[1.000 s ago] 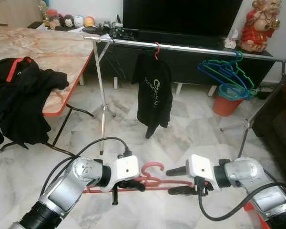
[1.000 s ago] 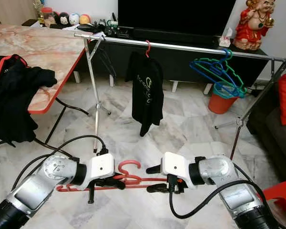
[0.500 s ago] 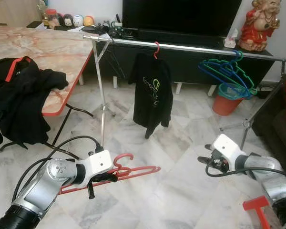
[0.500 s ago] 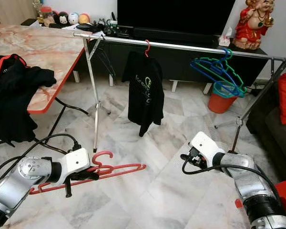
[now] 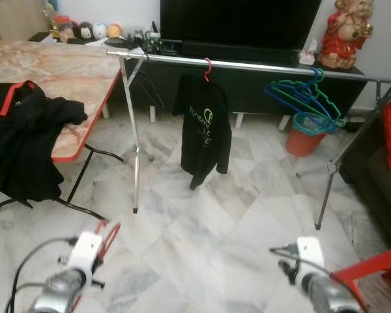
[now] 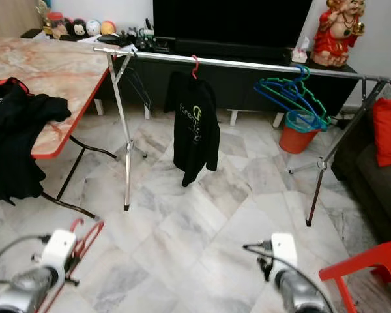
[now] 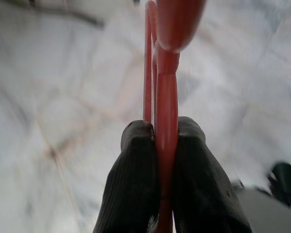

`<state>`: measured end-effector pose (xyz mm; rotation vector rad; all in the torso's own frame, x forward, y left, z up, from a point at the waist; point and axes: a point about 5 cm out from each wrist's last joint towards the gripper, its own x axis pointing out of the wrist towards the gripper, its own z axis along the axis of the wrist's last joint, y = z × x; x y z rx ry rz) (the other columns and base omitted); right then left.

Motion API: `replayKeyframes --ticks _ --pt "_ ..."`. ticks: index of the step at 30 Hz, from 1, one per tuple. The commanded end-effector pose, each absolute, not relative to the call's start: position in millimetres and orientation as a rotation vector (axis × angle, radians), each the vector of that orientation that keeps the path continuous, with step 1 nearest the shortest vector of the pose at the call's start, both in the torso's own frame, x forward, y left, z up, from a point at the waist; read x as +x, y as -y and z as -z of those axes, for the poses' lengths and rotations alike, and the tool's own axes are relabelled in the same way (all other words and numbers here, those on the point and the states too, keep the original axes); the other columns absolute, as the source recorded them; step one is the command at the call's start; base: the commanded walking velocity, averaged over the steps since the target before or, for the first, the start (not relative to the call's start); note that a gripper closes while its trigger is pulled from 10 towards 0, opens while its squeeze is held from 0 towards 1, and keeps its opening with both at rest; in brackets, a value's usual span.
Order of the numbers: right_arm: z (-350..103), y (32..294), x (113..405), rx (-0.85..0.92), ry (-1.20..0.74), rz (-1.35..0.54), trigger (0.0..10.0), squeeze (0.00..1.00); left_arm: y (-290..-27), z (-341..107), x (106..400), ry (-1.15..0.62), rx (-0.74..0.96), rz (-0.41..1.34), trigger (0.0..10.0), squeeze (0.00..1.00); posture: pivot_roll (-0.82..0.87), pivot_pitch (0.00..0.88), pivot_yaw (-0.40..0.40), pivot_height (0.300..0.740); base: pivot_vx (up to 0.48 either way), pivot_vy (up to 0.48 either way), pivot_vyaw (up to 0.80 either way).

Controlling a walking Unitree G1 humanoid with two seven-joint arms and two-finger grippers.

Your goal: Hang hanger

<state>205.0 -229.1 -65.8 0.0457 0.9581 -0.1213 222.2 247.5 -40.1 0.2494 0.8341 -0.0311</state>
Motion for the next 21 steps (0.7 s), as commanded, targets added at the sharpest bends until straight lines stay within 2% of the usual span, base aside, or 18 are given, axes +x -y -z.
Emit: replayKeyframes --ticks 1,4,8,10,14,21 --pt "73 235 189 0.056 -1.001 0.181 10.0 0.00 -248 45 216 -0.845 0.220 -0.007 10.0 0.00 0.05 0.000 -0.113 0.740 0.000 0.000 0.00" --pt "86 229 165 0.071 -1.063 0.205 10.0 0.00 -242 60 200 -0.911 0.183 -0.020 10.0 0.00 0.05 0.000 -0.115 0.740 0.000 0.000 0.00" --pt "92 220 155 0.099 -1.079 0.220 10.0 0.00 -240 66 191 -0.937 0.138 -0.048 10.0 0.00 0.04 0.000 -0.104 0.740 0.000 0.000 0.00" --pt "98 204 147 0.105 -1.092 0.203 10.0 0.00 -239 75 178 -0.983 0.099 -0.095 10.0 0.00 0.02 0.000 -0.083 0.740 0.000 0.000 0.00" --pt "100 189 147 0.087 -1.092 0.170 10.0 0.00 -236 82 166 -1.017 0.078 -0.114 10.0 0.00 0.01 0.000 -0.072 0.740 0.000 0.000 0.00" --pt "101 179 146 0.038 -1.092 0.130 10.0 0.00 -241 84 162 -1.037 0.067 -0.156 10.0 0.00 0.03 0.000 -0.084 0.740 0.073 0.000 0.00"
